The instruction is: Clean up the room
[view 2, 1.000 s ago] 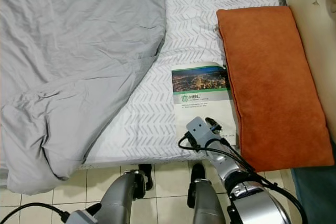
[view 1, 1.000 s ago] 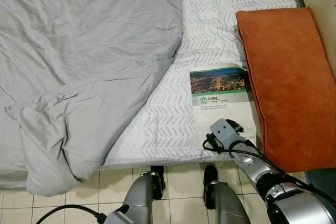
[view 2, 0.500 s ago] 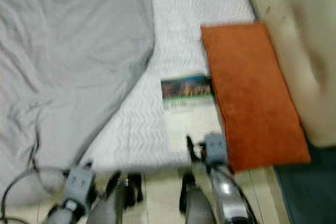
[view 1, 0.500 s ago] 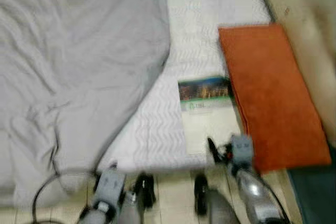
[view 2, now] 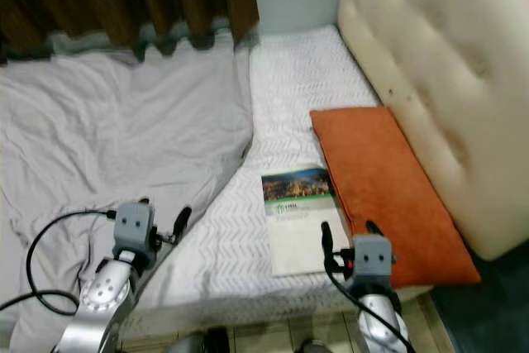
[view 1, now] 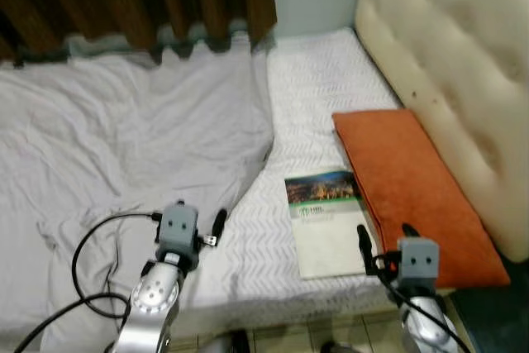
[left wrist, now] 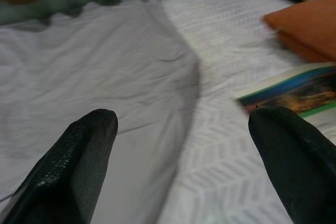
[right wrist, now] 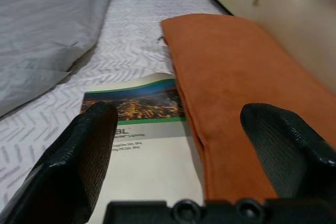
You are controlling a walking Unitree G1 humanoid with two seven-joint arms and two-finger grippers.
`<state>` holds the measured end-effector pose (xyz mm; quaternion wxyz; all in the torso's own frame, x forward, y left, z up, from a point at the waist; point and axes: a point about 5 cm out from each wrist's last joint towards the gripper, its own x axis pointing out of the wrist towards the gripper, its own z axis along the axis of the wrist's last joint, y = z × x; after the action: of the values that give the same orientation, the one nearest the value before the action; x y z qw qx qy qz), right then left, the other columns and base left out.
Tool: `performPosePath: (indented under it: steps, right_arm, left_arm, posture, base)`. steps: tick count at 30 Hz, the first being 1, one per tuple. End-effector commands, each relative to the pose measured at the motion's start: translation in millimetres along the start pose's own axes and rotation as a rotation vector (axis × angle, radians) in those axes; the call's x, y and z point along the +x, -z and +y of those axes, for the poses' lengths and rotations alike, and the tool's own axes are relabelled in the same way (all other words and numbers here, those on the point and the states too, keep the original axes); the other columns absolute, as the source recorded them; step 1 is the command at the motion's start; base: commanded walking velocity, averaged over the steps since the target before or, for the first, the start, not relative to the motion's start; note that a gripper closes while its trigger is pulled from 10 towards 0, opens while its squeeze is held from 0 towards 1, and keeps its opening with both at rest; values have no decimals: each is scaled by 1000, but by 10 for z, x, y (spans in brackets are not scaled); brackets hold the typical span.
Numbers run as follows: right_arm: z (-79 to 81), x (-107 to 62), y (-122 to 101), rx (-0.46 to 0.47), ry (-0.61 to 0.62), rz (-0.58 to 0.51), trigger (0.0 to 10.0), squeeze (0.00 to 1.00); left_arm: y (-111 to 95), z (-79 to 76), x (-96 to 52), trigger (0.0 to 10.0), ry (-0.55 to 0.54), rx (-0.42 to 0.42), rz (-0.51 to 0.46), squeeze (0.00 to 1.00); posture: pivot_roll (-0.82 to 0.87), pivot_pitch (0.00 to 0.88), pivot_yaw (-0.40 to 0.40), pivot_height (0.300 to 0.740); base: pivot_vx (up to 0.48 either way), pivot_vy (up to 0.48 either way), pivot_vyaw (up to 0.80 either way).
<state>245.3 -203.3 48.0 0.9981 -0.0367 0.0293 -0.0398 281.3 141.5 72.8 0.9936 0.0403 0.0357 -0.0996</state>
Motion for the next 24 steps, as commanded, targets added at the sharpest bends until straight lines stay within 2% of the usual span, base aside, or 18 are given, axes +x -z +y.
performPosePath:
  steps: [1,3,10,13,15,22,24]
  right_arm:
    - [-4,30,31,28,22,39,10000,0]
    - [11,62,46,27,6,47,10000,0]
    - [59,70,61,29,-29,67,10000,0]
    - [98,74,56,39,-61,72,10000,0]
    - [153,84,49,59,-113,71,10000,0]
    - [185,104,71,48,-138,92,10000,0]
    - [228,119,65,29,-165,92,10000,0]
  left_arm:
    - [183,-6,-8,10000,-21,-34,86,0]
    - [238,-10,19,10000,-28,-48,110,0]
    - [231,28,11,10000,-47,-41,98,0]
    - [234,-12,3,10000,-47,-52,95,0]
    - [257,-64,-5,10000,-37,-62,96,0]
    - [276,-46,16,10000,-29,-70,107,0]
    - [312,-23,26,10000,-31,-24,125,0]
  posture:
    - [-126,0,67,740]
    - [-119,3,67,740]
    - [-102,17,60,740]
    - [-98,18,57,740]
    - [-90,20,53,740]
    - [-84,19,50,740]
    - [-84,20,50,740]
  base:
    - [-251,412,0]
    - [-261,407,0]
    - [-268,401,0]
    - [-259,409,0]
    - [-255,409,497]
    - [-255,410,519]
    - [0,433,266]
